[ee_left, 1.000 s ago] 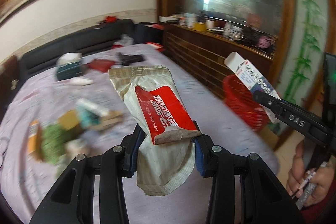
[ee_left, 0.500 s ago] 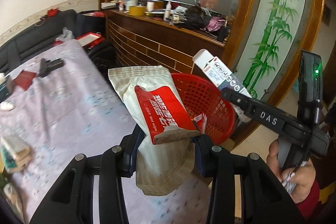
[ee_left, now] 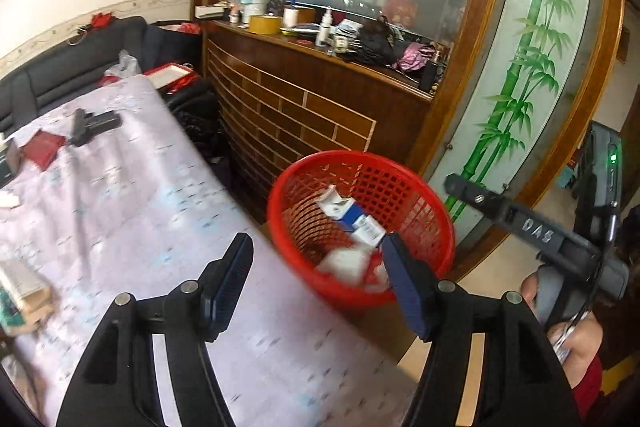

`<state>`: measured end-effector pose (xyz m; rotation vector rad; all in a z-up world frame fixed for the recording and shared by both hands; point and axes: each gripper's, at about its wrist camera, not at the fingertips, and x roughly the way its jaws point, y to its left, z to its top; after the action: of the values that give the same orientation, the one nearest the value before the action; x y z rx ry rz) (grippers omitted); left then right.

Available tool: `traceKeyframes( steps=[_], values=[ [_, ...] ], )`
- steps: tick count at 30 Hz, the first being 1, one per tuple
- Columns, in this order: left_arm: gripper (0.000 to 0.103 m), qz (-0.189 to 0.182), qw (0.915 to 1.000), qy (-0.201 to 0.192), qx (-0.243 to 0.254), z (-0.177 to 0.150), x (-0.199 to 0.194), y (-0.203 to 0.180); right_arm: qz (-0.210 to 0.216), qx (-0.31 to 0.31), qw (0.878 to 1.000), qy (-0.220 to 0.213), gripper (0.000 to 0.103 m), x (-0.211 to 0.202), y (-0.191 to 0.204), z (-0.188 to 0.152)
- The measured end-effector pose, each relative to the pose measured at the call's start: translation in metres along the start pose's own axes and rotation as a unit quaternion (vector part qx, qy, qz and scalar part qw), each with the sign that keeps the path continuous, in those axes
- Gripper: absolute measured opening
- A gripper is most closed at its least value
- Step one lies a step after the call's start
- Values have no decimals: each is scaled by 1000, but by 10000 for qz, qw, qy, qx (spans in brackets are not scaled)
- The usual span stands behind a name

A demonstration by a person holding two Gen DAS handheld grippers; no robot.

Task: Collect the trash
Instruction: 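Bring both open tools back over the table trash, then grasp the white sock with the left tool while the right tool grasps the white toothpaste box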

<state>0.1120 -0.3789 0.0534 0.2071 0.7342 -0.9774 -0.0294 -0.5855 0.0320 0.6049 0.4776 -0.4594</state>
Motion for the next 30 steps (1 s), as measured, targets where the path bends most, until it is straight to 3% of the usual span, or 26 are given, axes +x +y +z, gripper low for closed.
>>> traceKeyframes(
  steps=[4, 9, 17, 22, 27, 30],
  values=[
    [69, 330, 9994, -93, -43, -22, -26, 18, 271, -155, 9995, 20, 55, -11, 23, -14],
    [69, 652, 9976, -71, -208, -60, -67, 51, 719, -678, 9947, 276, 58, -11, 81, -43],
    [69, 1279, 9884, -169, -799, -117, -134, 120, 1309, -1474, 9764, 882, 58, 6, 173, -100],
    [69, 1908, 9731, -125, -1284, -154, -170, 180, 1528, -1888, 9639, 1090, 58, 8, 214, -131],
    [69, 2062, 9569, -49, -2042, -180, -182, 238, 1580, -2140, 9560, 1241, 59, 9, 241, -151],
    [69, 2065, 9527, 49, -2227, -183, -172, 257, 1605, -2257, 9522, 1293, 59, 8, 252, -158]
  ],
)
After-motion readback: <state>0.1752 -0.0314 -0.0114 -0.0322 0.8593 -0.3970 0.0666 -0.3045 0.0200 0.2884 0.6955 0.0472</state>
